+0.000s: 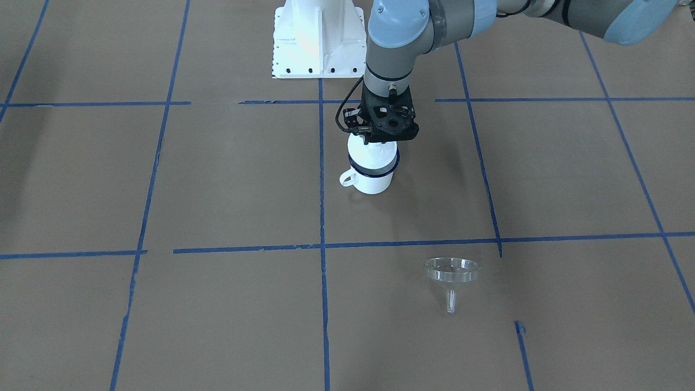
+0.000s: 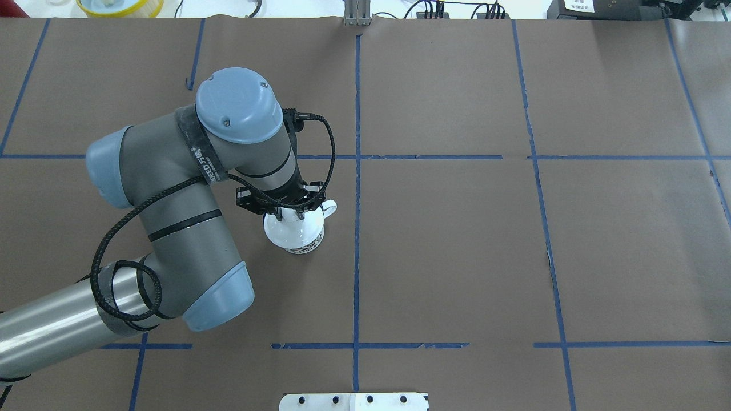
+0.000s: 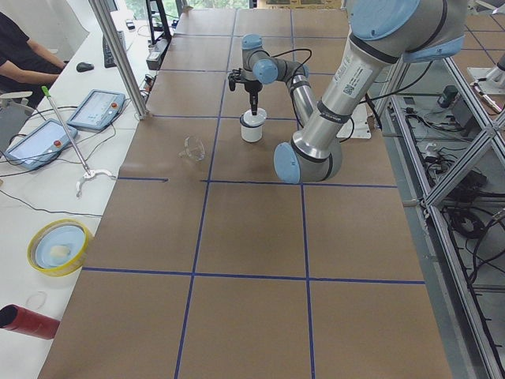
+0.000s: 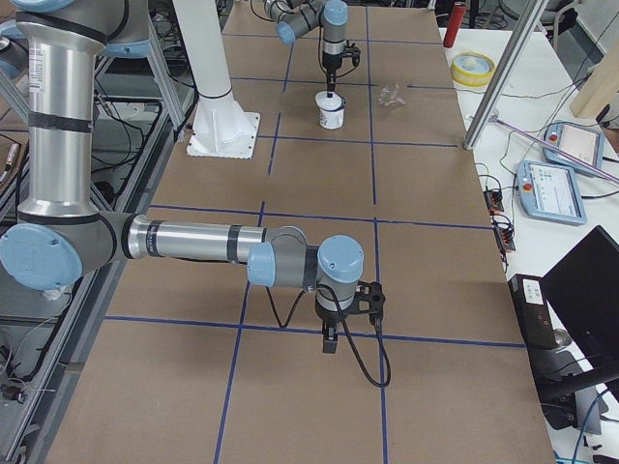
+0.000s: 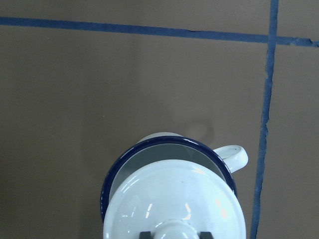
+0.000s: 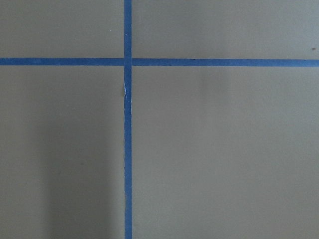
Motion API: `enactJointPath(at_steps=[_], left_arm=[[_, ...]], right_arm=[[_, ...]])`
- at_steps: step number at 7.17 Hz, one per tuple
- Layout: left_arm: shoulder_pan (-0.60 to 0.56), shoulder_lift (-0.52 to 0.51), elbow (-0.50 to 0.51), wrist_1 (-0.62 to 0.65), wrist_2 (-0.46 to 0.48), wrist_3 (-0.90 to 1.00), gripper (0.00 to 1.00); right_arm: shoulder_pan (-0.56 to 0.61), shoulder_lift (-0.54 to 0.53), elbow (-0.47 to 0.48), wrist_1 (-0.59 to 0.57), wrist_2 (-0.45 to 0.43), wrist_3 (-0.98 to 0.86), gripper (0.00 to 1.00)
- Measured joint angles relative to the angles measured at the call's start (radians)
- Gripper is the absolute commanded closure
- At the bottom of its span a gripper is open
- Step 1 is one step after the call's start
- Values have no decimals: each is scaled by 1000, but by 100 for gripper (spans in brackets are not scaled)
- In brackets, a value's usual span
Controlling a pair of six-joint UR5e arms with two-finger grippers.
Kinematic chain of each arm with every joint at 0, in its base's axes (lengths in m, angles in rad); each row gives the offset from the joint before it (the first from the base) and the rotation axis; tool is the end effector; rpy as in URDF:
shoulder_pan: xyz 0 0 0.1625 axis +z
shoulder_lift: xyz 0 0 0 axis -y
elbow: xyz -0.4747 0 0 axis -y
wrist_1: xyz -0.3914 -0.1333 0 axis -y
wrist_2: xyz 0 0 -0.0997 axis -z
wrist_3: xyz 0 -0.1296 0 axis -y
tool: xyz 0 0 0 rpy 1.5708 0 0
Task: Remove funnel from cup
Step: 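Lower the lid onto the mug rim with the left gripper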
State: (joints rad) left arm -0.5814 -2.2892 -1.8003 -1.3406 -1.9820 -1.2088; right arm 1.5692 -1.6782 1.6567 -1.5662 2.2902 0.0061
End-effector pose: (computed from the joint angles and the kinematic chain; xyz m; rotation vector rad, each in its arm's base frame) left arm 0.5352 -0.4493 0.2259 -0.0289 0.8082 -0.0598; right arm 0.0472 -0.4385 0.7420 -0.0189 -0.7193 0.0104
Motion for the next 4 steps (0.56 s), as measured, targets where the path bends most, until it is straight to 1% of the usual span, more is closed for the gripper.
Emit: enactJointPath(at_steps=[4], left_arm=[[0, -2, -11, 1, 1, 1, 100]], right_arm=[[0, 0, 0, 0, 0, 0, 0]])
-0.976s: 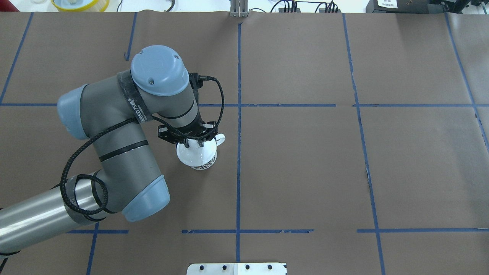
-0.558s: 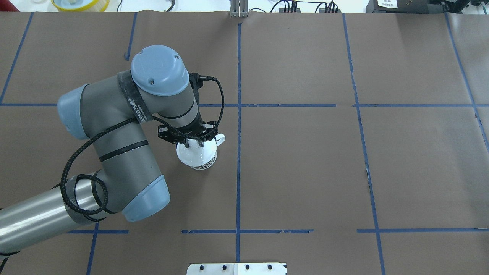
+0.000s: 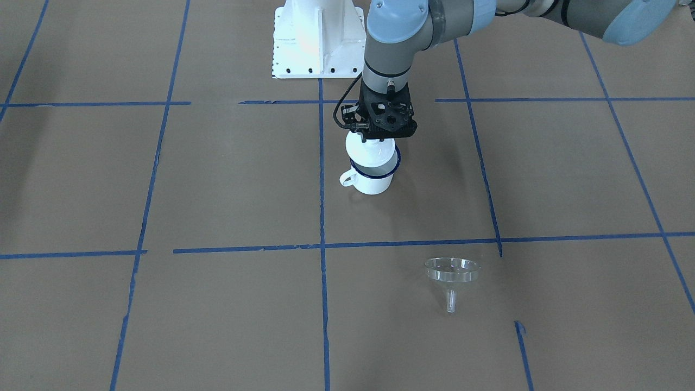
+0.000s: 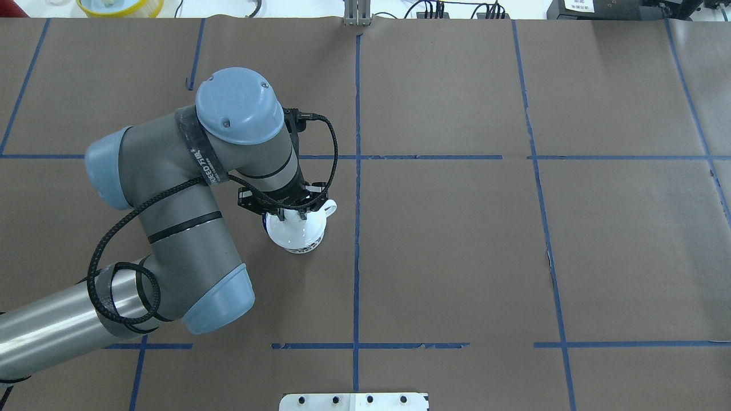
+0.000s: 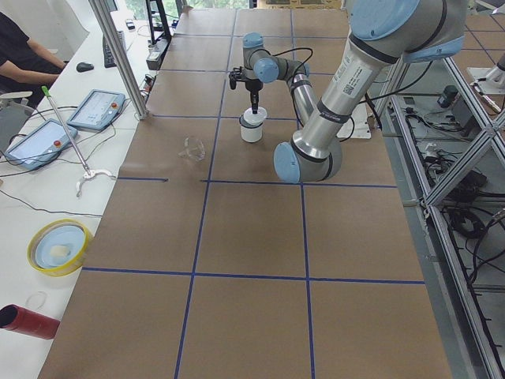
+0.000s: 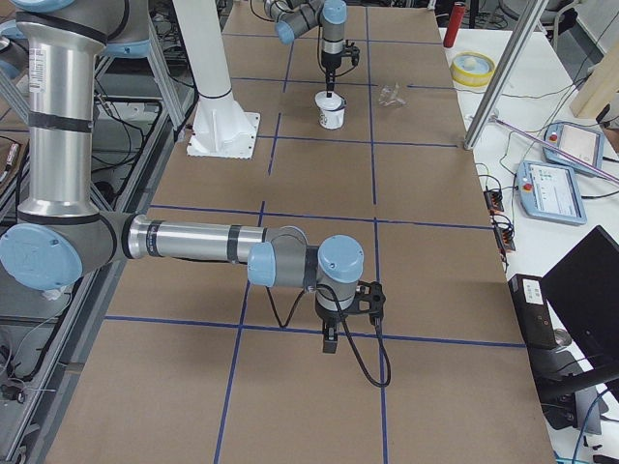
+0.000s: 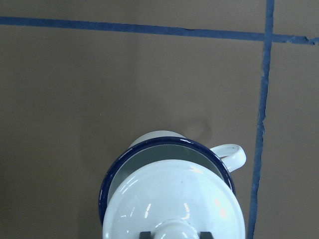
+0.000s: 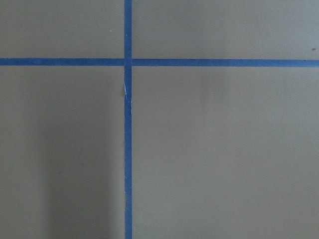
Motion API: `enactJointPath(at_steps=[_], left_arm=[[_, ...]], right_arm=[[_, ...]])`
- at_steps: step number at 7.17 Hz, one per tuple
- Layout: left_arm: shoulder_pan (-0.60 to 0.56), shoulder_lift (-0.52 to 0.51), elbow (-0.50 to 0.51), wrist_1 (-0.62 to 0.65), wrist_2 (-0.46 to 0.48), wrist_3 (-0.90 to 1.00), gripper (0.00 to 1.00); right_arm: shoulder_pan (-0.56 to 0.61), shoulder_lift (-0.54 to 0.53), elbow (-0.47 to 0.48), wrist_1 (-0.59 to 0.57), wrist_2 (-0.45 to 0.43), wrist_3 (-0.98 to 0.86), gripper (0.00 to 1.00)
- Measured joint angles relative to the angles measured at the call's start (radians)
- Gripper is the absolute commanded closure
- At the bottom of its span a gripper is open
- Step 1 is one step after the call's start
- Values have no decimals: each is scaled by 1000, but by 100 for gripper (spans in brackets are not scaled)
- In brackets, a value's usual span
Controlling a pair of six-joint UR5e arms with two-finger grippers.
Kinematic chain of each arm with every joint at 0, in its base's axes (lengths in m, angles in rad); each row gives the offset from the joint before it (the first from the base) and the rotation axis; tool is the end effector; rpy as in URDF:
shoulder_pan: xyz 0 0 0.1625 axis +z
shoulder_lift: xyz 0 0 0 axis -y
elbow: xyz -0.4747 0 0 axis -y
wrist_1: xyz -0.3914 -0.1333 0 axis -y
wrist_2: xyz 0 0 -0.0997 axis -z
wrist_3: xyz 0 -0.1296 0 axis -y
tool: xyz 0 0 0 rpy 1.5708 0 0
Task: Remove funnel from cup
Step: 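Lower the lid onto the mug rim with the left gripper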
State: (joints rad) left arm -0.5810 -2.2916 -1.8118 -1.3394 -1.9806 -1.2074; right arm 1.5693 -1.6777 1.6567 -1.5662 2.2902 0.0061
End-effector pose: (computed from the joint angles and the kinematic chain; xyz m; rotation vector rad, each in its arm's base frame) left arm 0.5326 -0.4474 0.2201 -0.0210 0.8185 -0.0557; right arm 0.0472 -0.4388 0.7418 -0.0184 -0.7193 0.0103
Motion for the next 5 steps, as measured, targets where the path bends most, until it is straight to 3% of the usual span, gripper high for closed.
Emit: enactJointPath(at_steps=[5], left_arm=[[-8, 3, 1, 0, 0, 1, 100]], right_arm=[[0, 0, 0, 0, 0, 0, 0]])
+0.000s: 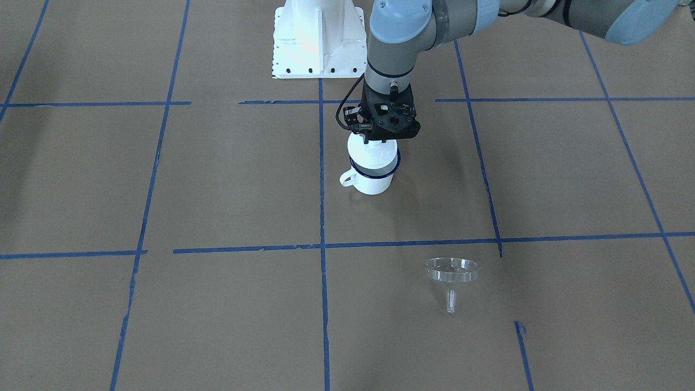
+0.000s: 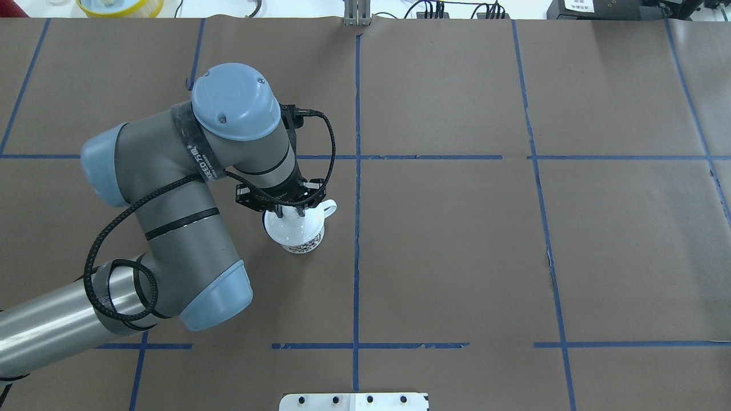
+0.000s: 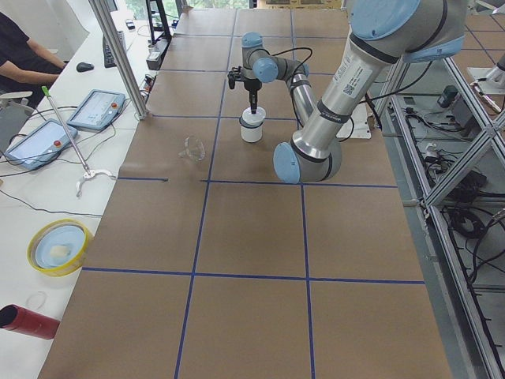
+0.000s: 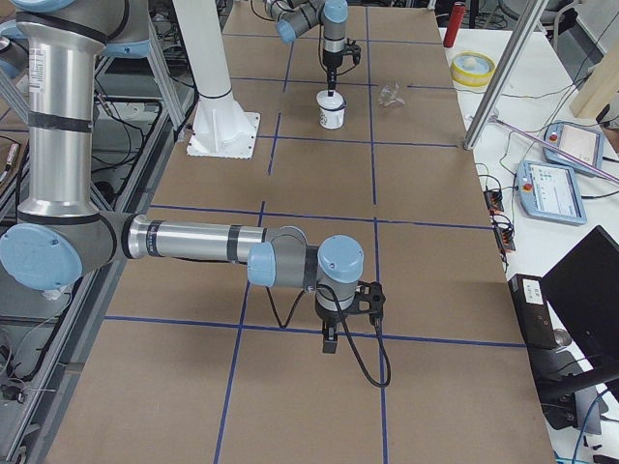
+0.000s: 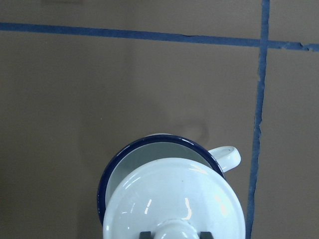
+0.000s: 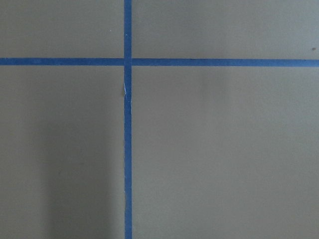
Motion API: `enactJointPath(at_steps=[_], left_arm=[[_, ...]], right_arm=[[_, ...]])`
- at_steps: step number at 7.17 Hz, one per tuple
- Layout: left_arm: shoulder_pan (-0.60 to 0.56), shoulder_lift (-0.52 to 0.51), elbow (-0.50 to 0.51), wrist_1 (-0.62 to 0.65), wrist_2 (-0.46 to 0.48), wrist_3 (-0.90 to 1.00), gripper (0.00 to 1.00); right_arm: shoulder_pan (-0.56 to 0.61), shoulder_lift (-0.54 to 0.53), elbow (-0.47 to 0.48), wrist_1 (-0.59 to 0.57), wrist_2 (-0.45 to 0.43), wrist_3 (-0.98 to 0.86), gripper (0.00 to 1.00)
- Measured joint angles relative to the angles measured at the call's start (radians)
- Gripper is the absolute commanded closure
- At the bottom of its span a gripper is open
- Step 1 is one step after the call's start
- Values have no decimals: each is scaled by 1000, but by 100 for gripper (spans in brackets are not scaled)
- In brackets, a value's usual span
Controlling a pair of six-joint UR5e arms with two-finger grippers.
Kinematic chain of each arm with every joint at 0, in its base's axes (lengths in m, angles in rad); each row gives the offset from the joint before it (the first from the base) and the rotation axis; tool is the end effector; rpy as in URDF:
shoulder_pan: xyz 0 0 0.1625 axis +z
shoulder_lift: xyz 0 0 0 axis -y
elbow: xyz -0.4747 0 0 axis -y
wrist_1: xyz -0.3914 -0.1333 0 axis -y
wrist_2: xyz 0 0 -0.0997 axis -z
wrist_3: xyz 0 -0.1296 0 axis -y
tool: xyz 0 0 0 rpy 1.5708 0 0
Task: Remove funnel from cup
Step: 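Lower the lid onto the mug rim with the left gripper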
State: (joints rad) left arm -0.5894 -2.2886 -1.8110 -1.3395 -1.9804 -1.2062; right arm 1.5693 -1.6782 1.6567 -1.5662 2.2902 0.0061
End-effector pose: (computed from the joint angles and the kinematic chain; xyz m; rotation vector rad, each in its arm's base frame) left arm 0.5289 -0.4519 0.2225 -0.0187 0.8154 -0.0634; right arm 0.0472 -0.4385 0.7420 -0.0189 -0.7193 0.0105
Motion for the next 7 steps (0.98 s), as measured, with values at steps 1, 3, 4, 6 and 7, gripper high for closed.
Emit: enactJointPath(at_steps=[1, 3, 4, 6, 7], left_arm=[[-1, 1, 3, -1, 0, 0, 100], [-5, 1, 8, -2, 0, 1, 100], [-5, 1, 9, -2, 0, 1, 100], [-5, 1, 10, -5, -1, 2, 100], [-5, 1, 10, -7, -1, 1, 100]], right_arm=[[0, 0, 0, 0, 0, 0, 0], [0, 0, 0, 0, 0, 0, 0], [0, 0, 0, 0, 0, 0, 0], [0, 0, 0, 0, 0, 0, 0], [0, 0, 0, 0, 0, 0, 0]])
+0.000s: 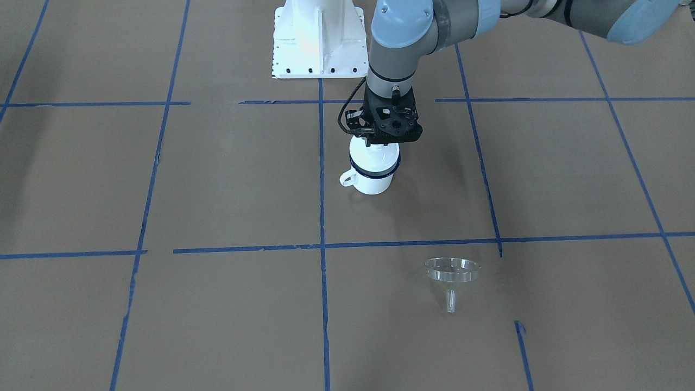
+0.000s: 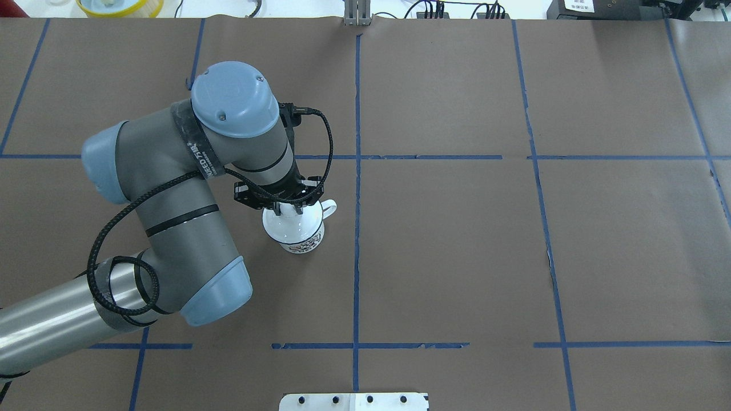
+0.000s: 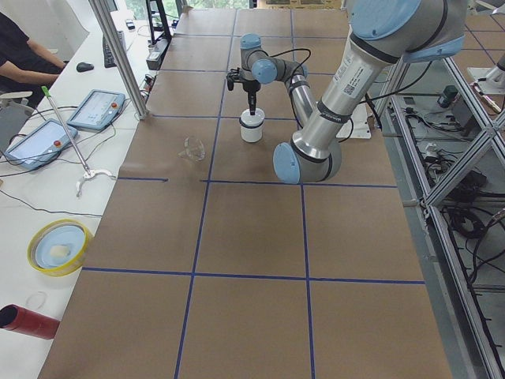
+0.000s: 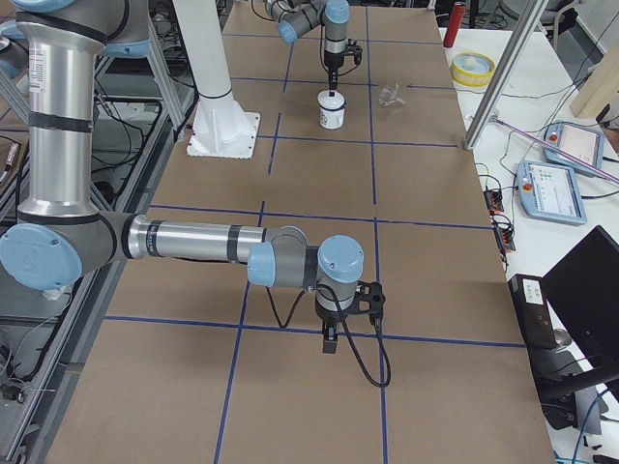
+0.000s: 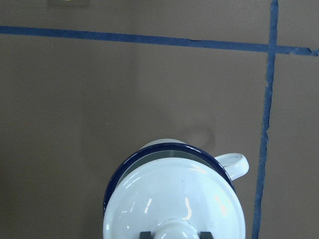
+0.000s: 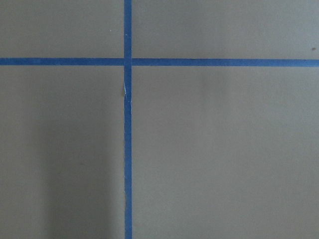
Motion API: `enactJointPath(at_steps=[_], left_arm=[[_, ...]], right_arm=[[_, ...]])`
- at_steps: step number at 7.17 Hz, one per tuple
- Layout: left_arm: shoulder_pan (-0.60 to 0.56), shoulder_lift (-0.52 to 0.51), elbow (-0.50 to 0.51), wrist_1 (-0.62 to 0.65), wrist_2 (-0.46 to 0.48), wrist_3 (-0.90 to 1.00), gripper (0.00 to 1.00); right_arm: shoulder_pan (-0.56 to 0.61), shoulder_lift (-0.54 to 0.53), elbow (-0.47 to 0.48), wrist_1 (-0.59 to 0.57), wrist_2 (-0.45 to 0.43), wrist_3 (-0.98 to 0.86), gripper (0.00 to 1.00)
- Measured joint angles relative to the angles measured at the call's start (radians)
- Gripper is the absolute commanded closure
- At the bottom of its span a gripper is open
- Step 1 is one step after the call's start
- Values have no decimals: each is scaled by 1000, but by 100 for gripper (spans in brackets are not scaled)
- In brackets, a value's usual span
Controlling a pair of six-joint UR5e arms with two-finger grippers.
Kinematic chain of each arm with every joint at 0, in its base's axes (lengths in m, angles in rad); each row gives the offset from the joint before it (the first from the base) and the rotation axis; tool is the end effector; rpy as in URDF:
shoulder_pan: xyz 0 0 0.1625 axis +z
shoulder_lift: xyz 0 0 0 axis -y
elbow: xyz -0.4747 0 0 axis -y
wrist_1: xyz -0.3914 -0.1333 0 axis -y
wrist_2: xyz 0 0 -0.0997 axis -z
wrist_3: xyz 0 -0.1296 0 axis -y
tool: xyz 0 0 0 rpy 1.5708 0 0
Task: Remove funnel from cup
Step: 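Lower the lid onto the mug rim with the left gripper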
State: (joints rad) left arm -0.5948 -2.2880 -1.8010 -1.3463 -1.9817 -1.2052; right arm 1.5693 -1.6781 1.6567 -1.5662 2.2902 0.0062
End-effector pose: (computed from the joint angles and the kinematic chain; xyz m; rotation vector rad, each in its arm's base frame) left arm 0.5290 -0.4563 0.2256 -0.0192 0.8127 -0.0680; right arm 0.0472 -0.4386 0.7420 -0.0188 -0.7193 0.0105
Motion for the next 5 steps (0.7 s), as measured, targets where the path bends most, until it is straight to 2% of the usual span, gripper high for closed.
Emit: enactJointPath(at_steps=[4, 5], left_arm=[[0, -1, 1, -2, 0, 0, 100], [0, -1, 1, -2, 0, 0, 94]], right_arm=[[0, 0, 0, 0, 0, 0, 0], [0, 0, 0, 0, 0, 0, 0]])
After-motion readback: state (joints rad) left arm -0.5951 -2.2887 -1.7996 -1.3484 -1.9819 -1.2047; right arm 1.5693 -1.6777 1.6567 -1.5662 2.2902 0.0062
